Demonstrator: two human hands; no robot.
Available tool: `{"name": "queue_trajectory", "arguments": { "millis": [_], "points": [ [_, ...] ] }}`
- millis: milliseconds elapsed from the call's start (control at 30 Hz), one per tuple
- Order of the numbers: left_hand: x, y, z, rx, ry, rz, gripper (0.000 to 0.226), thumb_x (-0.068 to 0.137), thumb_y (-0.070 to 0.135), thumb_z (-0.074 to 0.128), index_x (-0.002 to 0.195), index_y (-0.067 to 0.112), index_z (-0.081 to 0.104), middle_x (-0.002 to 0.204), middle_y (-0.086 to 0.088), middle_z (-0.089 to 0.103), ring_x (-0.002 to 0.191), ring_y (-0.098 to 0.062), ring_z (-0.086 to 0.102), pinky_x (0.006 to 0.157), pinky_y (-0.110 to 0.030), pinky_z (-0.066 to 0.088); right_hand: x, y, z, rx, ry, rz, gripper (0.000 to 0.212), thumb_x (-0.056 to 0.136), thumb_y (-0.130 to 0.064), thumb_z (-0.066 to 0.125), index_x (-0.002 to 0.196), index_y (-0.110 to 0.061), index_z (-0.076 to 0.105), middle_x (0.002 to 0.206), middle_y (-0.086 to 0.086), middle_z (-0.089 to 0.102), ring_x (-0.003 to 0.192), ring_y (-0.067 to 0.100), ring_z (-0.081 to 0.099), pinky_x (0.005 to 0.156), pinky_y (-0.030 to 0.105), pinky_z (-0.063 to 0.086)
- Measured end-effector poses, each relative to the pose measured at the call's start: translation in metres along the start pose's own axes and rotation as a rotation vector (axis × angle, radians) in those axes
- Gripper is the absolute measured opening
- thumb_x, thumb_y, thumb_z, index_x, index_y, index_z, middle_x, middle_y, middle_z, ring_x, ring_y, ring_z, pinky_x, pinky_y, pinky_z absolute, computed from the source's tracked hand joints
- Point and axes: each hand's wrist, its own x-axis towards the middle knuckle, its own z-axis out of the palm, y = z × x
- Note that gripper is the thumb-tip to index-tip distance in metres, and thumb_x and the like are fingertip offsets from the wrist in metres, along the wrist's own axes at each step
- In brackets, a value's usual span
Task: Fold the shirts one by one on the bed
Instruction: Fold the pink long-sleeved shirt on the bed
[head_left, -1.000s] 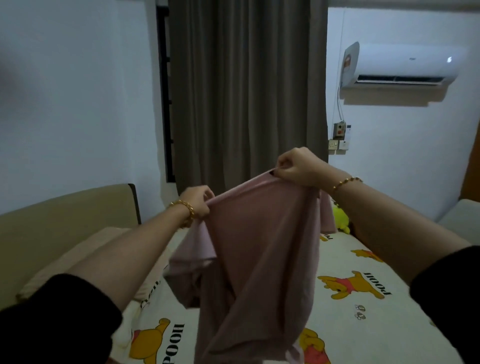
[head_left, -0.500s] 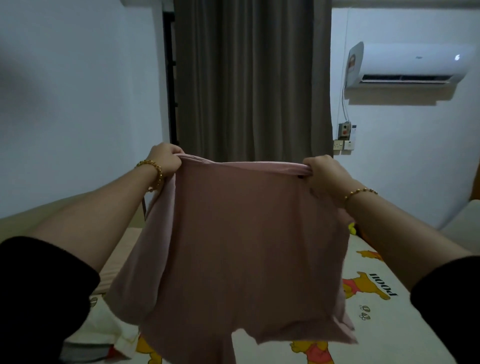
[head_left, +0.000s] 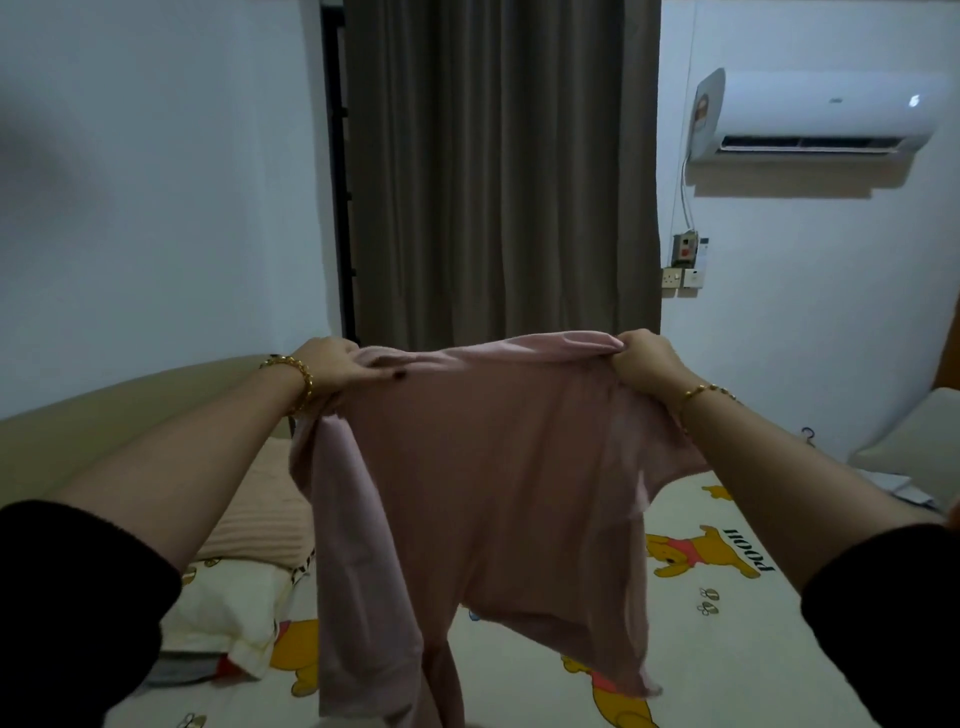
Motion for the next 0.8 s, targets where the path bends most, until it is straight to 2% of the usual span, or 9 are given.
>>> {"name": "queue_trajectory", "arguments": {
  "millis": [100,200,300,433,533,600,633,700,800],
  "points": [
    [-0.01,0.005,0.011,0.541,0.025,0.14,0.064,0.058,0.069,0.073,0.092,0.019,0.056,0.09,-0.001,0.061,0.08,-0.019,0.054,0.072,-0.029,0.044,-0.008,0.007,-0.005,-0.1,0.113,-0.022,0.024,0.087,-0.012,0.042,0.09,-0.01,0.066,0.086,0.014,0.065,0.081,0.032,0.06,0.076,0.042,0.054],
    [-0.023,0.013,0.023,0.664,0.195,0.087,0.041,0.07,0.046,0.074,0.093,0.019,0.055,0.096,-0.006,0.063,0.086,-0.026,0.06,0.074,-0.033,0.05,-0.019,0.014,-0.011,-0.129,0.139,-0.088,0.019,0.086,-0.009,0.042,0.086,-0.013,0.061,0.083,0.011,0.064,0.079,0.03,0.059,0.075,0.044,0.055],
    [-0.03,0.028,0.034,0.474,0.342,0.058,0.009,0.078,0.012,0.059,0.087,0.017,0.059,0.095,-0.011,0.063,0.087,-0.031,0.06,0.072,-0.035,0.049,-0.026,0.024,-0.02,0.051,0.132,-0.103,0.026,0.082,0.0,0.042,0.092,-0.009,0.064,0.089,0.011,0.063,0.085,0.03,0.058,0.077,0.044,0.052],
    [-0.032,0.045,0.043,-0.106,0.279,-0.053,0.021,0.078,-0.005,0.046,0.074,0.009,0.059,0.078,-0.013,0.058,0.086,-0.036,0.058,0.065,-0.03,0.037,-0.035,0.032,-0.028,0.338,-0.038,0.016,0.041,0.083,0.006,0.034,0.106,-0.004,0.066,0.097,0.015,0.063,0.093,0.03,0.058,0.077,0.04,0.05],
    [-0.037,0.058,0.055,-0.379,0.125,-0.133,0.029,0.089,0.002,0.041,0.103,0.009,0.065,0.097,-0.017,0.063,0.086,-0.028,0.055,0.069,-0.032,0.041,-0.046,0.042,-0.028,0.406,-0.195,0.002,0.034,0.092,-0.003,0.036,0.11,-0.006,0.066,0.103,0.015,0.065,0.097,0.026,0.06,0.089,0.043,0.051],
    [-0.043,0.065,0.062,-0.422,0.046,-0.069,0.024,0.091,0.021,0.051,0.112,0.016,0.062,0.109,-0.012,0.064,0.096,-0.023,0.058,0.081,-0.032,0.046,-0.052,0.047,-0.03,0.417,-0.301,-0.074,0.027,0.094,-0.024,0.047,0.112,-0.013,0.065,0.107,0.006,0.065,0.099,0.019,0.06,0.089,0.037,0.051],
    [-0.047,0.07,0.063,-0.387,0.001,-0.011,0.035,0.087,0.037,0.06,0.115,0.017,0.06,0.11,-0.007,0.064,0.099,-0.021,0.059,0.083,-0.032,0.047,-0.054,0.05,-0.03,0.387,-0.354,-0.107,0.031,0.09,-0.038,0.054,0.111,-0.018,0.063,0.107,0.003,0.065,0.099,0.016,0.06,0.088,0.036,0.053],
    [-0.055,0.081,0.062,-0.086,-0.092,0.086,0.067,0.069,0.062,0.071,0.114,0.017,0.052,0.103,-0.001,0.061,0.094,-0.018,0.058,0.074,-0.029,0.045,-0.057,0.054,-0.031,0.226,-0.436,-0.167,0.046,0.078,-0.056,0.066,0.108,-0.022,0.058,0.102,-0.002,0.062,0.093,0.014,0.06,0.082,0.033,0.054],
    [-0.065,0.093,0.069,0.455,-0.137,0.188,0.089,0.05,0.061,0.082,0.113,0.018,0.037,0.1,-0.002,0.059,0.091,-0.022,0.058,0.069,-0.029,0.042,-0.063,0.058,-0.03,-0.224,-0.403,-0.366,0.065,0.064,-0.057,0.079,0.11,-0.021,0.052,0.099,-0.003,0.058,0.091,0.016,0.057,0.079,0.034,0.055]
  ]
}}
